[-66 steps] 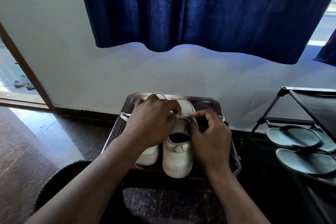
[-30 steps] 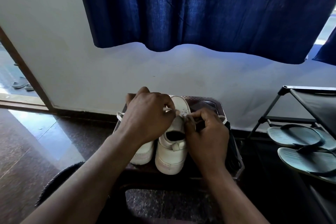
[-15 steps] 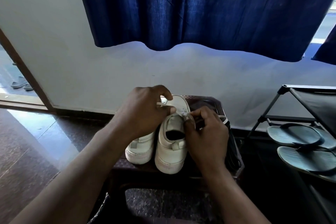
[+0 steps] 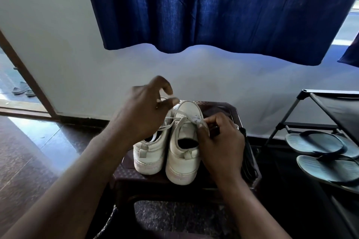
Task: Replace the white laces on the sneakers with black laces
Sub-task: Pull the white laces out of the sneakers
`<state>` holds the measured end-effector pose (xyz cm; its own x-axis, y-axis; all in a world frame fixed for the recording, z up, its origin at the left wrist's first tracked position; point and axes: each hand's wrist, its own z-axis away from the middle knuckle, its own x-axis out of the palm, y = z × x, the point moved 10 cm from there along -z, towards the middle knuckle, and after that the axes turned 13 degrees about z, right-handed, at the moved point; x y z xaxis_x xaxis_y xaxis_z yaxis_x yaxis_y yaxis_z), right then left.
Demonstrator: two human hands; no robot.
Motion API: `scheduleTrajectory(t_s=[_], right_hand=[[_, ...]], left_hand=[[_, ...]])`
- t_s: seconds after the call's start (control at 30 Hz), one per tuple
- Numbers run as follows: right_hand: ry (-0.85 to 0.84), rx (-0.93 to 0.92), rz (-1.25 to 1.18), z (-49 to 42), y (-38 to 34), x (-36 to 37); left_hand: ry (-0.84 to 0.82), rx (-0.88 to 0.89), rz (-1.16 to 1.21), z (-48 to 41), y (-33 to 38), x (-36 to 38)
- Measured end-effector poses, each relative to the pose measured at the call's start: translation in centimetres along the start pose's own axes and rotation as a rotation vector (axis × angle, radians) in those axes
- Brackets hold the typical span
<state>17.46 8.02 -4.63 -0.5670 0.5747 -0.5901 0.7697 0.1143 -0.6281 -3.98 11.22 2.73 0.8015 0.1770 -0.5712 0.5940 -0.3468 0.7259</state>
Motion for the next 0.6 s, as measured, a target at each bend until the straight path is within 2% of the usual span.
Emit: scheduleTrajectory(t_s=[0.1, 0.17, 0.2, 0.27, 0.37, 0.43, 0.5, 0.53, 0.6], right_hand=[[-0.005, 0.024, -0.033, 0.1, 0.1, 0.0], [-0.006, 0.022, -0.038, 0.1, 0.0, 0.0], [-0.005, 0.013, -0.035, 0.1, -0.1, 0.0], [0.000, -0.006, -0.040, 0.1, -0.3, -0.1], [-0.001, -0.012, -0.057, 0.2, -0.2, 0.0], [-0.006, -0.021, -0.040, 0.2, -0.2, 0.1], [-0.012, -0.020, -0.033, 0.2, -0.1, 0.1], [-0.016, -0.016, -0.040, 0.2, 0.0, 0.2], [-0.023, -0.012, -0.041, 0.2, 0.0, 0.3]], left_hand=[[-0.183, -0.050, -0.239, 0.4, -0.6, 0.6], [-0.172, -0.061, -0.269, 0.3, -1.0, 0.4], [-0.135, -0.053, -0.196, 0.2, -0.8, 0.3], [-0.054, -0.089, 0.216, 0.2, -0.4, 0.4], [-0.065, -0.246, 0.985, 0.7, -0.1, 2.6], [-0.003, -0.350, 1.199, 1.1, -0.5, 3.0], [0.118, -0.322, 1.040, 0.8, -1.2, 1.7], [0.149, -0.256, 0.867, 0.6, -1.2, 0.8], [0.109, -0.113, 0.474, 0.5, -0.1, 0.4]])
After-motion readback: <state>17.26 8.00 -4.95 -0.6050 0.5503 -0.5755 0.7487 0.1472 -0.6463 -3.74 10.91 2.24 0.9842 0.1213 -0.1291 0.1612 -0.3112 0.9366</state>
